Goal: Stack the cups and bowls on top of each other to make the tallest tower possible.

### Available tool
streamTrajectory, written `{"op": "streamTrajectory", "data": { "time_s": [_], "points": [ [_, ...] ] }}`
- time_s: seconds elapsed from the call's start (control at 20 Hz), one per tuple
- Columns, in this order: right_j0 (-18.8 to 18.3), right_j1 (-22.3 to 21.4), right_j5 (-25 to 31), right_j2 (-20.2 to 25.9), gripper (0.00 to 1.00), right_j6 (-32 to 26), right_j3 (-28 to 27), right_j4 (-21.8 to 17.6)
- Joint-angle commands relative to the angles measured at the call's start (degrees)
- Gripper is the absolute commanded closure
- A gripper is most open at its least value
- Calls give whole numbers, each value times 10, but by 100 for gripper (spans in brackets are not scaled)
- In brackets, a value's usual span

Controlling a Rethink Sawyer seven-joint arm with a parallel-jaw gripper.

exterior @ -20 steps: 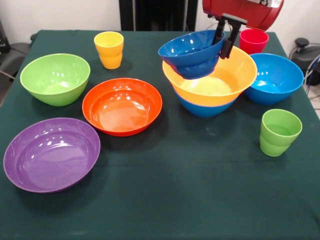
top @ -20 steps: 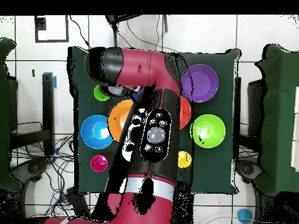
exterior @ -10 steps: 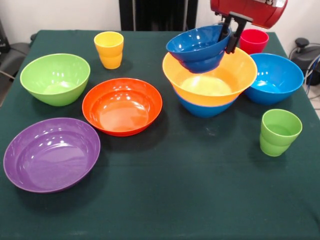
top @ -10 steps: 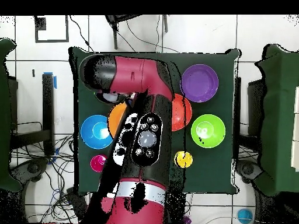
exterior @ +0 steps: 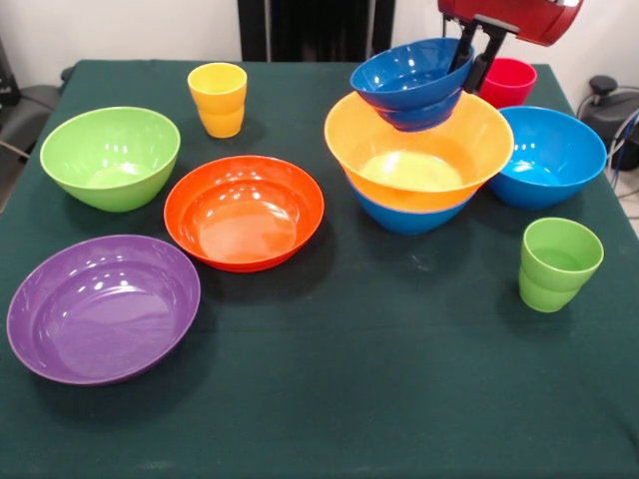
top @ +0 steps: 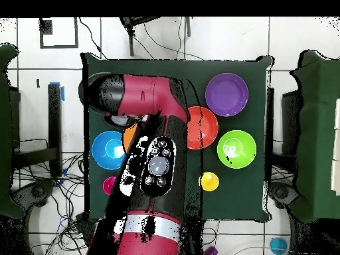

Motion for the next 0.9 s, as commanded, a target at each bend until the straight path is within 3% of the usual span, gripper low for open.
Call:
{"op": "streamTrajectory", "data": {
  "time_s": [0.05, 0.9],
  "points": [
    [7, -7, -48, 38, 100, 51, 74, -11],
    [5, 10, -112, 41, 100, 56, 108, -16]
  ]
}}
